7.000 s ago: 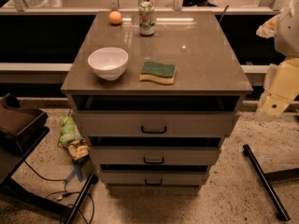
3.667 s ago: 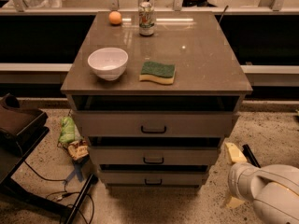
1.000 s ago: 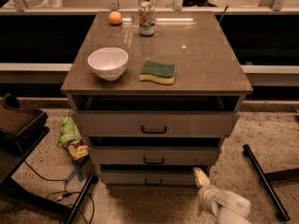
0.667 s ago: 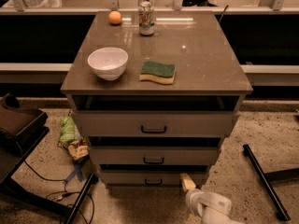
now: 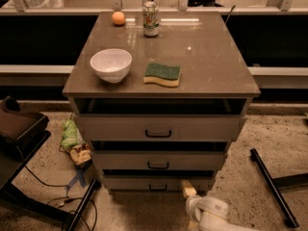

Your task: Open bottom drawer

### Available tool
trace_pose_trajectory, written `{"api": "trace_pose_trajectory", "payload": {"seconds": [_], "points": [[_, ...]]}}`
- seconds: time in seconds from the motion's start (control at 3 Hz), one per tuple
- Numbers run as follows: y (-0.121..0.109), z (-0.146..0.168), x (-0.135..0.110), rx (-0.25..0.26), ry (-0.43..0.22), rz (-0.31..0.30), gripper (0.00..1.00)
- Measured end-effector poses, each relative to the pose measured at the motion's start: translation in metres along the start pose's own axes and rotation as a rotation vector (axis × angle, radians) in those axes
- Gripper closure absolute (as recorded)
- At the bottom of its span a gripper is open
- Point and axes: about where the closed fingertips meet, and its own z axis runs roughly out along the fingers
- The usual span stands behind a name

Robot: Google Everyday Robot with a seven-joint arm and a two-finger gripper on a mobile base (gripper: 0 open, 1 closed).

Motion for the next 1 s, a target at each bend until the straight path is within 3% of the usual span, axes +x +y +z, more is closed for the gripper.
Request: {"api": "trace_pose_trajectory", "payload": {"seconds": [0.33, 1.0], "points": [[0.012, 0.043, -0.026, -0.076, 0.001, 0.024, 0.00], [0.016, 0.099, -0.071, -0.132, -0.051, 0.014, 0.00]]}}
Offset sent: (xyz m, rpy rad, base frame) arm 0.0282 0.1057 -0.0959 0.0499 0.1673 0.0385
